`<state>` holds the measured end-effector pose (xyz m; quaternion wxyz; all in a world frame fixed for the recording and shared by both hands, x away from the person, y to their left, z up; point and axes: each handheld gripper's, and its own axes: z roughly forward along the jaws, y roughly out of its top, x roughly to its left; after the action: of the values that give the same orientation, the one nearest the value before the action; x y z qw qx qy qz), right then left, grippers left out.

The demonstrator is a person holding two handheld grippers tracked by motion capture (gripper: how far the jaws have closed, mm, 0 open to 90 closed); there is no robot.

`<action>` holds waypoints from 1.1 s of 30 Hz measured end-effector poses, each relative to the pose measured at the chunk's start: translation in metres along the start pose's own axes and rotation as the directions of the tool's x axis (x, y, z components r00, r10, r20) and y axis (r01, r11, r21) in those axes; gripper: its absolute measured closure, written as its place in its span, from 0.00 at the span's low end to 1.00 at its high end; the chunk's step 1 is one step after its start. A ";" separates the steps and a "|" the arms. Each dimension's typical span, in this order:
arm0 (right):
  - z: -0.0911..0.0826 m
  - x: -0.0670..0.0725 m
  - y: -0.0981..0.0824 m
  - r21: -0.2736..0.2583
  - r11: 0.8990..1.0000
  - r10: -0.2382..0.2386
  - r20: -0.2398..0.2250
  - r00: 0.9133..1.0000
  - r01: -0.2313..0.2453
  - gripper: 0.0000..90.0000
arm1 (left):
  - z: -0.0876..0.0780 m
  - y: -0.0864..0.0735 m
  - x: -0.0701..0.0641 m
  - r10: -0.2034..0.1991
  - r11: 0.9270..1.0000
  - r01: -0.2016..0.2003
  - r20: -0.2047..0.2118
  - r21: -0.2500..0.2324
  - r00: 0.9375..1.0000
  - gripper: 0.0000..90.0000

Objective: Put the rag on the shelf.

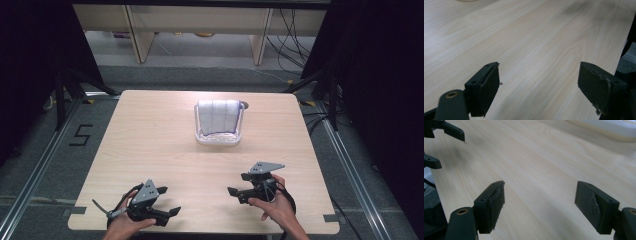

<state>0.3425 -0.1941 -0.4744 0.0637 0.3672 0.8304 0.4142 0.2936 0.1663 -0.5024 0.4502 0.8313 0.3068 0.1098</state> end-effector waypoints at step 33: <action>0.004 0.021 -0.031 0.093 0.994 -0.061 0.002 0.998 0.061 0.22 | 0.000 -0.008 -0.007 0.041 0.999 -0.041 -0.003 0.035 0.999 0.19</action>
<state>0.3116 -0.1894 -0.4953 0.0610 0.3452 0.8594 0.3723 0.2849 0.1657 -0.5080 0.4327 0.8450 0.2924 0.1151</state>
